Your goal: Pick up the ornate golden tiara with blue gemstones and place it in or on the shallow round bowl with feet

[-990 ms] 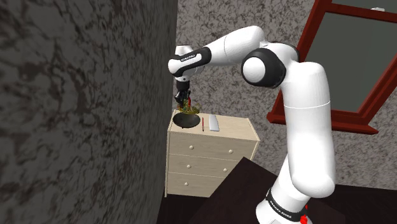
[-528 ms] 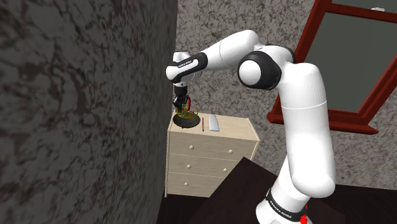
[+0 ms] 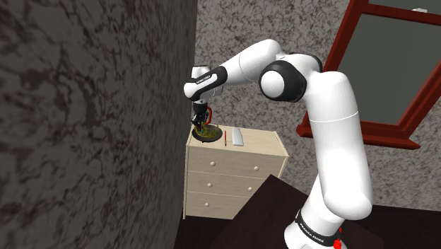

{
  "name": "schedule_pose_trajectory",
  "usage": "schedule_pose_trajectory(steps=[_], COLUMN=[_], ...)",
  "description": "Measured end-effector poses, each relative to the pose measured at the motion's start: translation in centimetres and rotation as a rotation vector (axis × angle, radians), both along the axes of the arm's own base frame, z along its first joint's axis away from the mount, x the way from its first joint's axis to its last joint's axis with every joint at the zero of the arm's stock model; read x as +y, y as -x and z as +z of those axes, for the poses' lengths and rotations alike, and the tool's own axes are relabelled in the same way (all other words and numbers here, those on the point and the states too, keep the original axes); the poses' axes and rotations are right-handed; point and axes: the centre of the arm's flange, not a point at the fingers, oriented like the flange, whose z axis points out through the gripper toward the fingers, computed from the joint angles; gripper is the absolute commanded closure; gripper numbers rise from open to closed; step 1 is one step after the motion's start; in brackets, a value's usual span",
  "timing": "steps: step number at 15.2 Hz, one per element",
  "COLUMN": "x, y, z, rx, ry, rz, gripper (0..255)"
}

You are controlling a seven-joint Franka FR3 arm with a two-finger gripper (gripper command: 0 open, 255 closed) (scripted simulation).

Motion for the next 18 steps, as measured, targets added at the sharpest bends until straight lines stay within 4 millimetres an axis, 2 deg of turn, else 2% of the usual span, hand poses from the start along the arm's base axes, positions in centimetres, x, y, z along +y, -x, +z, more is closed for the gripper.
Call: schedule_pose_trajectory(steps=[5,6,12,13,16,18], x=[0.0,0.0,0.0,0.0,0.3,0.2], y=[0.0,-0.1,-0.1,0.0,-0.3,-0.3], z=[-0.2,-0.2,-0.2,0.4,3.8,4.6], rx=[0.0,0.0,-0.001,0.0,-0.002,-0.002], ry=[0.0,0.0,0.0,0.0,0.0,0.0], rz=[0.0,0.0,0.0,0.0,0.001,0.0], gripper=[255,0,0,0,0,0])
